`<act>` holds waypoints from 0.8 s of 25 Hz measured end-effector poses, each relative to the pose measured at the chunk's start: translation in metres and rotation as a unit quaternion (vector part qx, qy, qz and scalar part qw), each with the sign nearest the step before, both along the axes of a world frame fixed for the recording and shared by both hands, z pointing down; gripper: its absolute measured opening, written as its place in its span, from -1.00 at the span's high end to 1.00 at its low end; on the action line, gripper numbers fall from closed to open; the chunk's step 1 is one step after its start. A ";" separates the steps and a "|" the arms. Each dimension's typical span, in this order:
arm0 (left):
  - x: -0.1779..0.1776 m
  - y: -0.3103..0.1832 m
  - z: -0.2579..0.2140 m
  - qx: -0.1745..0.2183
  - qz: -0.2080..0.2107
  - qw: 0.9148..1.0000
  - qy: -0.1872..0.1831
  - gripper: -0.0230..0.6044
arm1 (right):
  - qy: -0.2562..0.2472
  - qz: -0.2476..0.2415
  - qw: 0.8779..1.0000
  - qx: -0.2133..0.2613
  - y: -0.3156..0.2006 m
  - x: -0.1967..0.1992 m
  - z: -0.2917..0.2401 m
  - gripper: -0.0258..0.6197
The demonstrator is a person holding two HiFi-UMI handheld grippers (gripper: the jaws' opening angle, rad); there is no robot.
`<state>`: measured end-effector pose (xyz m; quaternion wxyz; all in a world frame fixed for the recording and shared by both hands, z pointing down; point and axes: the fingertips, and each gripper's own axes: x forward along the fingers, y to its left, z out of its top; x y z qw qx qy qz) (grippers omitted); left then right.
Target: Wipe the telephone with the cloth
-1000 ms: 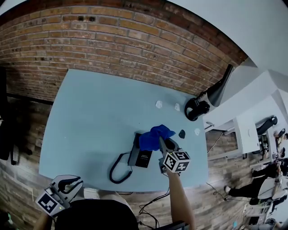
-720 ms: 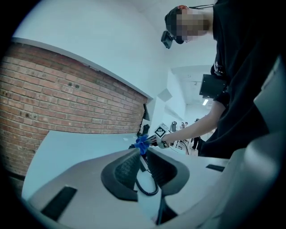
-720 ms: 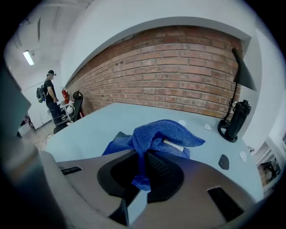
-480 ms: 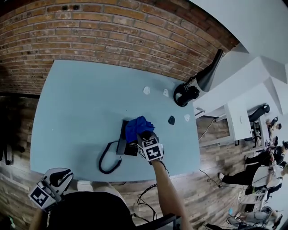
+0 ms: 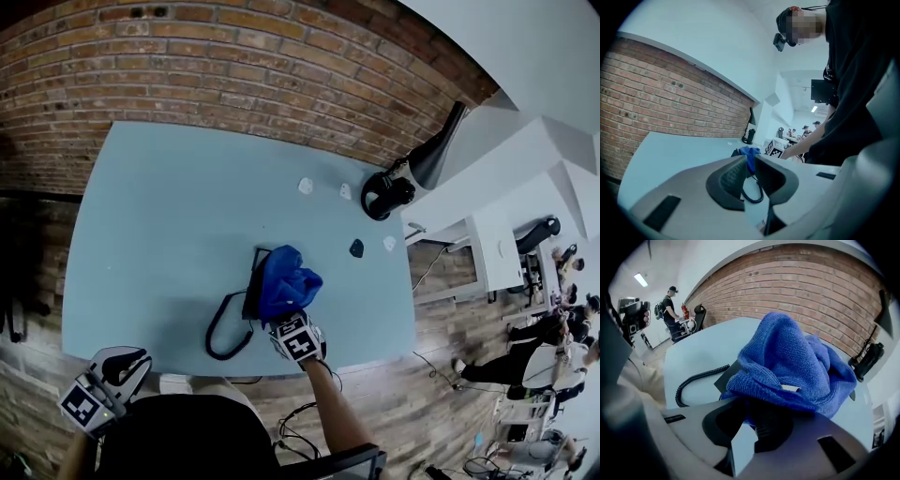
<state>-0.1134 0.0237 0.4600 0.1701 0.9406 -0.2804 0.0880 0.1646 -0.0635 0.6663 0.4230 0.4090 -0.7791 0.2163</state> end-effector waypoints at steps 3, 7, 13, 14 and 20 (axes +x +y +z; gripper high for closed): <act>0.000 0.000 0.000 0.002 0.006 1.000 -0.002 0.69 | 0.001 -0.013 1.000 -0.028 0.019 -0.010 0.010 0.73; 0.003 -0.002 -0.001 0.001 0.010 1.000 -0.003 0.69 | -0.086 0.012 0.989 -0.118 0.049 -0.030 0.021 0.73; 0.007 -0.005 -0.008 0.014 0.014 1.000 -0.004 0.69 | -0.305 -0.022 0.945 -0.111 0.075 -0.097 -0.071 0.73; 0.008 -0.007 -0.015 0.019 0.015 1.000 -0.004 0.69 | -0.360 -0.026 0.928 -0.087 0.067 -0.107 -0.107 0.74; 0.020 -0.040 -0.088 0.096 0.007 0.994 0.054 0.69 | -0.469 0.006 0.864 0.183 -0.006 -0.097 -0.305 0.79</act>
